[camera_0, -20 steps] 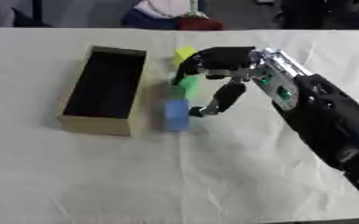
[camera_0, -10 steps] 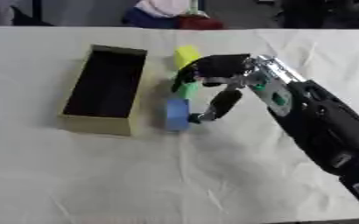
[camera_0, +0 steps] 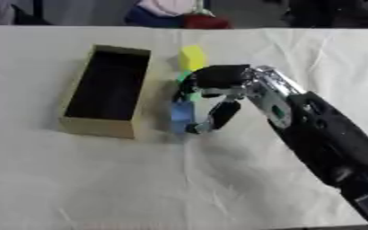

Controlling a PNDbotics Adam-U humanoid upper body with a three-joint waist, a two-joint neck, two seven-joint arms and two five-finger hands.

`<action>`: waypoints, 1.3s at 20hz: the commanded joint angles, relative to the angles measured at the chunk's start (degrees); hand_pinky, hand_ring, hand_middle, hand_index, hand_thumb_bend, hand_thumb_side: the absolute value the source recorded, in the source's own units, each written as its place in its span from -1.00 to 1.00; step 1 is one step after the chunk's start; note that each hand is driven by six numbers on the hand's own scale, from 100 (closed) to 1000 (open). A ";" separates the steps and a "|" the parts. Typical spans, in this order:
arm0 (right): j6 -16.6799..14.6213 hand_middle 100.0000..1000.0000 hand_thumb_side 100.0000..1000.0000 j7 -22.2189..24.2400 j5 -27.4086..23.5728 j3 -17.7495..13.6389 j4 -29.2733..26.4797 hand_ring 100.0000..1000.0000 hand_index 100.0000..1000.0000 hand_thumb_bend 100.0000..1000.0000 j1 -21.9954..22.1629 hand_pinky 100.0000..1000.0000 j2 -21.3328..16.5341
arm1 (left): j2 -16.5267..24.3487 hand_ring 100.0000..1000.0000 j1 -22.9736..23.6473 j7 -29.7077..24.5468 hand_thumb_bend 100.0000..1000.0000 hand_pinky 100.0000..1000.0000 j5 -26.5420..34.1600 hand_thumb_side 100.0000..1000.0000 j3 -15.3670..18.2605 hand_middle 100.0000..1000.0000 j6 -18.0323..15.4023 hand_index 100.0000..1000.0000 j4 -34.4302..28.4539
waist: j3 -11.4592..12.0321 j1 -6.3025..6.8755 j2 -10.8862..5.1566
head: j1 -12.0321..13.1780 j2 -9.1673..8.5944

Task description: Pick up objects on the table and place them in the box.

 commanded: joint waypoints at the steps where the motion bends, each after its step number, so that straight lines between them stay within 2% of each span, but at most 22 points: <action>1: 2.25 0.26 0.26 -1.71 1.09 -0.47 -2.65 0.64 0.70 -0.44 -0.88 0.74 -0.60 | 1.33 0.14 -0.73 -0.24 -1.00 0.41 -0.11 0.49 0.14 0.40 -0.08 0.60 -0.94 | -0.02 0.20 -0.81 | -0.07 0.29; 6: 5.05 0.33 0.27 -4.44 3.32 -0.34 -3.57 0.67 0.71 -0.45 -0.68 0.76 -0.57 | 1.33 0.14 -0.77 -0.28 -1.00 0.41 -0.13 0.49 0.15 0.40 -0.04 0.60 -0.94 | -0.10 0.20 -0.70 | -0.08 0.29; 8: 5.73 0.40 0.29 -5.16 3.94 -0.45 -3.67 0.69 0.72 -0.46 -0.65 0.76 -0.56 | 1.30 0.14 -0.74 -0.28 -1.00 0.41 -0.15 0.49 0.17 0.39 -0.04 0.60 -0.94 | -0.14 0.21 -0.64 | -0.08 0.29; 13: 6.50 0.43 0.36 -6.28 4.43 -0.67 -4.01 0.71 0.74 -0.54 -0.45 0.78 -0.58 | 1.28 0.14 -0.85 -0.49 -1.00 0.41 -0.20 0.49 0.13 0.39 0.04 0.60 -0.94 | -0.24 0.18 -0.52 | -0.06 0.29; 19: 6.11 0.42 0.46 -3.33 3.93 -0.60 -3.09 0.71 0.75 -0.62 0.05 0.78 -0.16 | 1.21 0.14 -1.04 -0.47 -1.00 0.41 -0.11 0.49 0.17 0.38 -0.12 0.60 -0.94 | 0.09 0.25 -0.36 | -0.15 0.29; 26: 7.44 0.40 0.50 -0.75 2.73 -0.98 -3.36 0.70 0.76 -0.65 0.62 0.78 0.22 | 1.11 0.14 -1.25 -0.49 -1.00 0.41 -0.01 0.48 0.14 0.38 -0.19 0.60 -0.94 | 0.49 0.30 -0.13 | -0.25 0.29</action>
